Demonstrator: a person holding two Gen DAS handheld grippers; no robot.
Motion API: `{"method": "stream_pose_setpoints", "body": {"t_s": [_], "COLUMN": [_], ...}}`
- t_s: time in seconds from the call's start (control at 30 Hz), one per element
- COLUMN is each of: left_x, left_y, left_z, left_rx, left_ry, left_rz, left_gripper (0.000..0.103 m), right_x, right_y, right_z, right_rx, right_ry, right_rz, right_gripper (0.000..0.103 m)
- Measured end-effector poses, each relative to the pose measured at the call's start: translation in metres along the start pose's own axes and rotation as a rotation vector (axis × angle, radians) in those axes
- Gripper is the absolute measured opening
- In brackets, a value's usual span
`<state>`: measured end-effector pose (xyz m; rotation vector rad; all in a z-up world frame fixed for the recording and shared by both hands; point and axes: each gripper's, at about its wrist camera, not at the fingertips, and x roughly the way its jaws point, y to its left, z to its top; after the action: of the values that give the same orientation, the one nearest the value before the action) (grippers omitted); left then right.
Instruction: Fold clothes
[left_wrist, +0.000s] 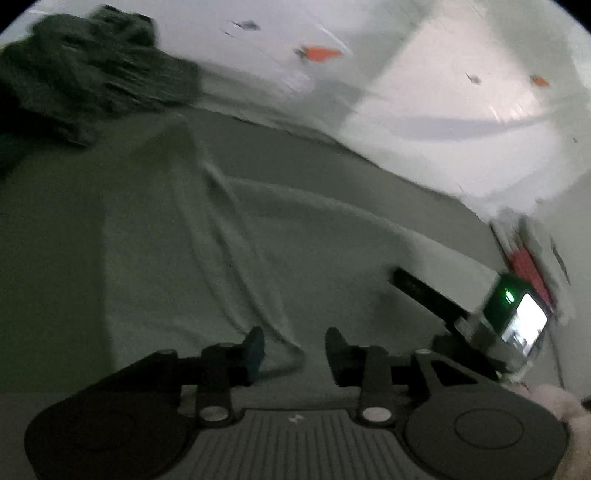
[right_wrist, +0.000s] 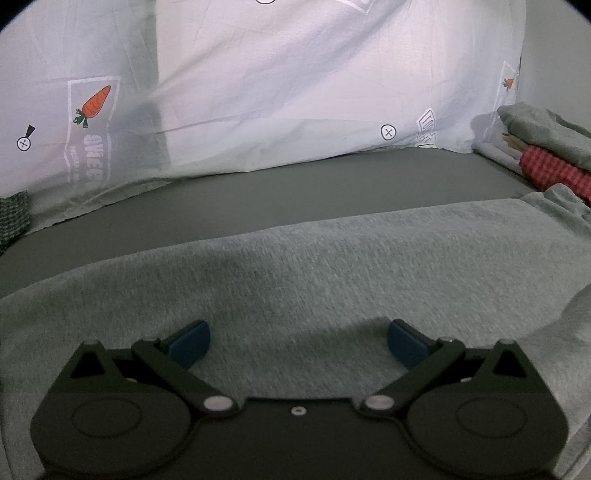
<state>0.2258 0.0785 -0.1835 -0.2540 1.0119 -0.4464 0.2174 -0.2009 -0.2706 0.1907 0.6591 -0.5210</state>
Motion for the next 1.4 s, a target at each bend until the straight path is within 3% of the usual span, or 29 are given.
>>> {"method": "stream_pose_setpoints", "body": {"t_s": [0.13,0.23,0.33,0.4,0.5,0.57,0.7,0.8,1.0,1.17,1.2,1.4], "left_x": [-0.009,-0.01,-0.008,-0.005,-0.002,-0.002,-0.007,-0.004,-0.001,-0.002,-0.003,-0.003], "left_y": [0.031,0.051,0.062,0.06,0.054,0.054,0.056,0.061,0.066,0.071,0.074,0.086], "left_z": [0.0,-0.007,-0.014,-0.016,-0.016,-0.016,-0.018,-0.013,-0.007,-0.007,-0.007,-0.006], "left_rx": [-0.096,-0.13,-0.154,-0.148,-0.144,-0.157,-0.191,-0.227,-0.277,-0.329,-0.349,-0.43], "left_ry": [-0.021,0.001,0.033,0.04,0.045,0.047,0.045,0.04,0.043,0.033,0.03,0.025], "left_rz": [0.165,0.276,0.314,0.319,0.309,0.3,0.285,0.257,0.216,0.187,0.175,0.103], "left_gripper": [0.042,0.042,0.042,0.045,0.06,0.066,0.072,0.077,0.087,0.09,0.091,0.101], "right_x": [-0.003,-0.013,-0.023,-0.021,-0.011,-0.006,-0.005,-0.006,-0.007,-0.025,-0.028,-0.037], "right_y": [-0.002,-0.007,-0.006,0.0,0.017,0.032,0.057,0.062,0.092,0.12,0.124,0.132], "right_z": [0.003,0.014,0.022,0.023,0.014,0.007,-0.003,-0.002,0.003,0.0,-0.002,-0.005], "right_rx": [-0.025,0.024,0.111,0.179,0.293,0.299,0.217,0.213,0.091,-0.107,-0.138,-0.259], "right_ry": [0.029,0.085,0.129,0.197,0.318,0.382,0.437,0.424,0.407,0.358,0.352,0.294], "right_rz": [0.033,0.156,0.375,0.541,0.744,0.827,0.846,0.865,0.897,0.911,0.914,0.867], "right_gripper": [0.103,0.096,0.075,0.037,0.025,0.025,0.031,0.045,0.049,0.048,0.041,0.025]}}
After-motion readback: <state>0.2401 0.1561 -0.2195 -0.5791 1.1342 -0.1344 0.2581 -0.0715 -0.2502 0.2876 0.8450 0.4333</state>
